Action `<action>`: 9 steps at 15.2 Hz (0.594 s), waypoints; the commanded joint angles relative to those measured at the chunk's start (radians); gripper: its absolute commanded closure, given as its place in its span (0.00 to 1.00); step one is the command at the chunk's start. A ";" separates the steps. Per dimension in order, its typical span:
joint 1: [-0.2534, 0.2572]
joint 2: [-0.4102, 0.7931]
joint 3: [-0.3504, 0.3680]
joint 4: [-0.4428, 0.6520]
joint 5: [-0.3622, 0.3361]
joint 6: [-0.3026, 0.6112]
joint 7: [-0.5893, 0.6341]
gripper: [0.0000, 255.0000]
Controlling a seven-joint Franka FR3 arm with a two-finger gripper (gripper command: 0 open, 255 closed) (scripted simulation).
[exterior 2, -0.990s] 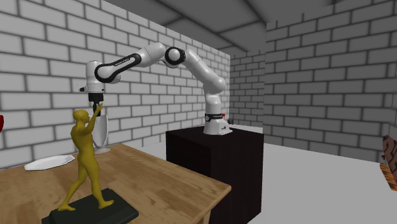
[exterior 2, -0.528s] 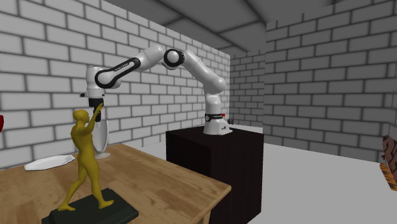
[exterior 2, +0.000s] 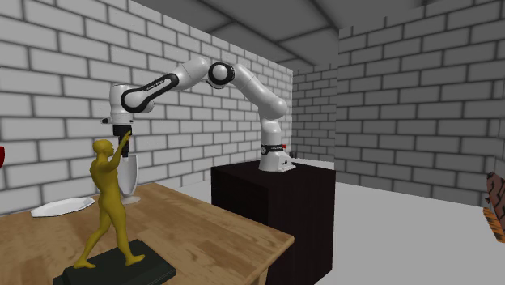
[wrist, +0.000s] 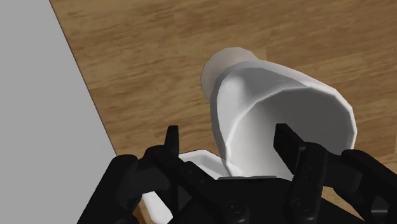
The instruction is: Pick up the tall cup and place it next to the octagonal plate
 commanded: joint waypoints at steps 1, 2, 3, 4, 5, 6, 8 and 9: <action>0.000 0.000 0.000 0.000 0.000 0.000 0.000 0.00; 0.000 0.000 0.000 0.000 0.000 0.000 0.000 0.00; 0.000 0.000 0.000 0.000 0.000 0.000 0.000 0.00; 0.001 -0.018 -0.001 0.003 -0.001 -0.022 0.001 0.00; 0.001 -0.036 -0.001 0.008 -0.001 -0.044 0.001 0.00; 0.001 -0.052 -0.002 0.015 -0.002 -0.067 0.001 0.00; 0.001 -0.064 -0.002 0.021 -0.003 -0.086 0.002 0.00; 0.001 -0.065 -0.002 0.021 -0.003 -0.086 0.002 0.00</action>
